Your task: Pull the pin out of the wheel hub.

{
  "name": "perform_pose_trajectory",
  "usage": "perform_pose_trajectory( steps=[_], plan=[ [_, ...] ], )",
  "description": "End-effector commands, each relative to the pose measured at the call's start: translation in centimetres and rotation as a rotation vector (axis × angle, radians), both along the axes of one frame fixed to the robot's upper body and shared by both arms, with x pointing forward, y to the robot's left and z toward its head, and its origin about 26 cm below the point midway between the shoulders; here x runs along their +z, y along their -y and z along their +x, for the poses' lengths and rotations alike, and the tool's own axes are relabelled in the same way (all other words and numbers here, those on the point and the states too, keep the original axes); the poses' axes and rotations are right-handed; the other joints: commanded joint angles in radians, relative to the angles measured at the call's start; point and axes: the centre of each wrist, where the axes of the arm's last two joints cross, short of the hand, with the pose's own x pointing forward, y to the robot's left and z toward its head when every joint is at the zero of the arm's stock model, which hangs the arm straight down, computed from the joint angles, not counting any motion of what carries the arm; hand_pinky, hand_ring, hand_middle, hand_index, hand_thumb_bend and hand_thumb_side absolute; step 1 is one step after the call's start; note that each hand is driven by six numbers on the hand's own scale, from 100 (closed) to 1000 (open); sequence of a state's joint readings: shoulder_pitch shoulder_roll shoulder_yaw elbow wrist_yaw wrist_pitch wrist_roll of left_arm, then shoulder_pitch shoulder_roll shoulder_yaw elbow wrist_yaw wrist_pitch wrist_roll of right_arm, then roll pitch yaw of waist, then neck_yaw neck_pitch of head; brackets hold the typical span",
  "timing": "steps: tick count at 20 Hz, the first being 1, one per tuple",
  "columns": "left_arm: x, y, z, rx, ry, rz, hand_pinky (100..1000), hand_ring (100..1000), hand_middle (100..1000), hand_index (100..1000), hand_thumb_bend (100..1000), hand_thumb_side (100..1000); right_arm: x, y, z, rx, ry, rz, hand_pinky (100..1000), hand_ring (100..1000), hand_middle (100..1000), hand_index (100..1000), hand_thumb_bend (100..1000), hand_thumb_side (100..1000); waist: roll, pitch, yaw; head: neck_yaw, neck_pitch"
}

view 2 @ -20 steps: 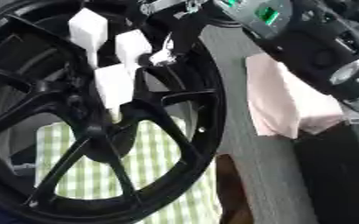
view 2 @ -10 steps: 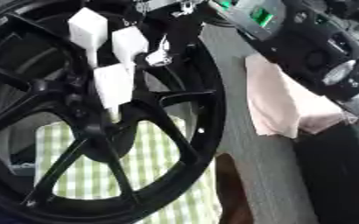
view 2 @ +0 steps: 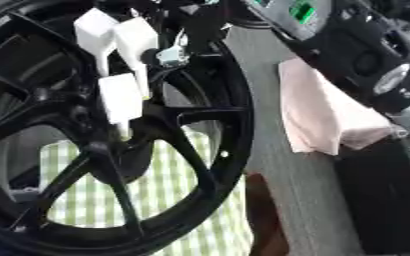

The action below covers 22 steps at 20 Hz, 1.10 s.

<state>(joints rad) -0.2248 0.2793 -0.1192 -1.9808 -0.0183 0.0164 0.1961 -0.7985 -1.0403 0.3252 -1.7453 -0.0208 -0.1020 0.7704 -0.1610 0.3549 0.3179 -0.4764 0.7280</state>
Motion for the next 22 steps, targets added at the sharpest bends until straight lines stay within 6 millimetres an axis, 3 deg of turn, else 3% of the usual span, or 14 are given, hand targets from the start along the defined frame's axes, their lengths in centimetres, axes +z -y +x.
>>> perform_pose_trajectory(
  steps=[1, 9, 14, 15, 17, 22],
  plan=[
    [0.6, -0.1, -0.2, -0.004, 0.024, -0.001, 916, 753, 649, 831, 170, 785, 2.2, 0.7, -1.5, -0.013, 0.057, 0.001, 878, 883, 394, 431, 100, 478, 0.012, -0.032, -0.005, 0.0, -0.003],
    [0.5, -0.3, -0.3, -0.001, 0.02, -0.006, 916, 753, 649, 831, 170, 781, 4.5, 2.3, -3.2, -0.043, 0.095, 0.103, 878, 886, 365, 423, 100, 450, 0.03, -0.048, -0.021, 0.004, -0.004],
    [0.5, -0.7, -0.3, 0.024, 0.028, -0.016, 916, 752, 649, 830, 167, 777, 5.5, 6.3, -5.2, -0.162, 0.17, 0.245, 878, 878, 346, 428, 100, 390, 0.044, -0.048, -0.049, 0.027, -0.015],
    [0.5, -0.8, -0.3, 0.031, 0.029, -0.019, 916, 751, 649, 830, 165, 777, 5.6, 7.3, -5.7, -0.204, 0.213, 0.267, 867, 864, 366, 450, 100, 315, 0.047, -0.046, -0.056, 0.035, -0.018],
    [0.4, -1.0, -0.3, 0.046, 0.031, -0.026, 916, 751, 648, 830, 164, 776, 4.8, 8.7, -6.5, -0.278, 0.305, 0.283, 868, 863, 362, 451, 100, 313, 0.054, -0.041, -0.071, 0.051, -0.024],
    [0.5, -1.2, -0.3, 0.07, 0.042, -0.034, 914, 751, 649, 830, 163, 771, -0.8, 11.9, -7.6, -0.438, 0.348, 0.403, 878, 876, 340, 447, 100, 341, 0.073, -0.035, -0.097, 0.078, -0.034]
  ],
)
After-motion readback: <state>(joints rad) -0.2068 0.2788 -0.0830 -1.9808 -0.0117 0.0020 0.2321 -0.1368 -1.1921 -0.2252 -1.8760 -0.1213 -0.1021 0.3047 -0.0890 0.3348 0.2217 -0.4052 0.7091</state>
